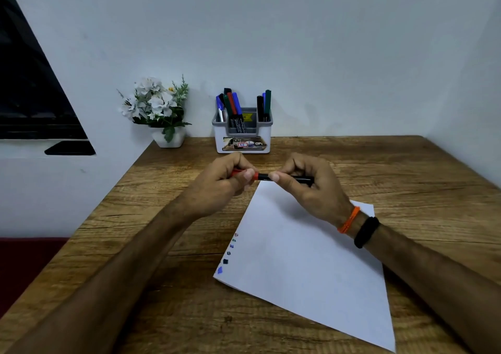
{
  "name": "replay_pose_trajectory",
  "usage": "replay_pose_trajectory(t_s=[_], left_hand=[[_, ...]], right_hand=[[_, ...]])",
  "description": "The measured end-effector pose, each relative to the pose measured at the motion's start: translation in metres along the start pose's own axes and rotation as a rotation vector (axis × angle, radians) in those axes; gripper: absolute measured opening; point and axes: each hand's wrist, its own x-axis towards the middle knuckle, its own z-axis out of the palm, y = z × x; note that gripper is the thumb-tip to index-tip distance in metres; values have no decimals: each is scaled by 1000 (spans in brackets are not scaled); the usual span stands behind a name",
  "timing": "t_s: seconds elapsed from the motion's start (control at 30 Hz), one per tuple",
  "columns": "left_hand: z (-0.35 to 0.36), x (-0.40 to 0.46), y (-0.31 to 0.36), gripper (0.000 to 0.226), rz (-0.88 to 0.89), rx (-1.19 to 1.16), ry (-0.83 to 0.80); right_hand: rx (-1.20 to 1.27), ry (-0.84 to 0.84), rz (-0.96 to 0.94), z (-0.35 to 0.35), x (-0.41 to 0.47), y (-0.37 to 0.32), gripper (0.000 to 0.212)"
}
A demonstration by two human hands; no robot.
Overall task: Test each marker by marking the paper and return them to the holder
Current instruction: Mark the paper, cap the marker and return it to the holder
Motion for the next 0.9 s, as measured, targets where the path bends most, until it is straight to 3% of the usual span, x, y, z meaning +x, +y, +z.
replay_pose_trajectory(t_s=[0.27,0.43,0.53,0.63,0.9], left_hand=[[-11,2,9,9,11,45,94],[-11,-2,23,42,-28,-192,395],[-6,-3,33,60,-33,-287,492],[2,-2,40,64,13,-303,519],[7,0,41,60,76,-271,516]], right_hand=[[-47,-19,17,-1,6,-6,24],[-175,-13,3,6,3,-18,13],[-272,-38,-47,10,4,-32,53],[-366,-100,-109,11,10,-45,91],[-411,-119,-156,10,14,-53,88]])
